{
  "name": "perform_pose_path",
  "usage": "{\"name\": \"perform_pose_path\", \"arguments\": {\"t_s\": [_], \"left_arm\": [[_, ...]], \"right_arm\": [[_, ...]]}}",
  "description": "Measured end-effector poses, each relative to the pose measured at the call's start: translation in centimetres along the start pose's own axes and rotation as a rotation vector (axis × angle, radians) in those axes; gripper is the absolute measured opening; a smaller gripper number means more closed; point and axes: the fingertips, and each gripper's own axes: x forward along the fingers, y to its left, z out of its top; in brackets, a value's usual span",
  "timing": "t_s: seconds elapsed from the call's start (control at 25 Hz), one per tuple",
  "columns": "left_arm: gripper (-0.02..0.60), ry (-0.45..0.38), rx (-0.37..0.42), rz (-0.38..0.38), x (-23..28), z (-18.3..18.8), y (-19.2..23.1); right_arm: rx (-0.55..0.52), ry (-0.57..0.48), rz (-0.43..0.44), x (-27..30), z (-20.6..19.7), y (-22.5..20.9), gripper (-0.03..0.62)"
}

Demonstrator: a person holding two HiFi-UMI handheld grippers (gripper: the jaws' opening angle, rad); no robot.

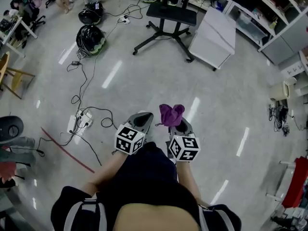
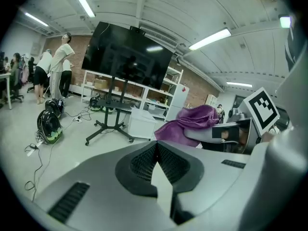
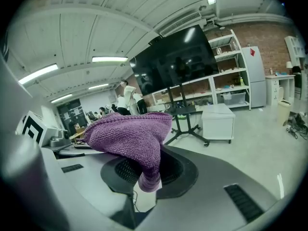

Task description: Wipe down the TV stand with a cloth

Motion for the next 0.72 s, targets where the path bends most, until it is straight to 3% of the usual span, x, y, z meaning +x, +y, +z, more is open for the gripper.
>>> {"name": "perform_pose_path", "arguments": {"t_s": [0.24, 0.44, 0.72], "left_arm": [[0.006, -0.017, -0.008, 0.002, 2.9, 1.9, 2.3], [0.006, -0.005, -0.044, -0.051, 6.3, 4.5, 5.3], [0.006, 0.002, -0.005, -0.094, 11.5, 9.5, 9.8]], "right_arm": [[-0.008, 0.015, -0.001, 3.3, 1.5, -1.5, 0.075], [-0.013, 0.023, -0.008, 7.4, 4.3, -2.7, 0.075], [-0.021, 0.008, -0.054, 13.4, 9.4, -5.1, 0.075]]}}
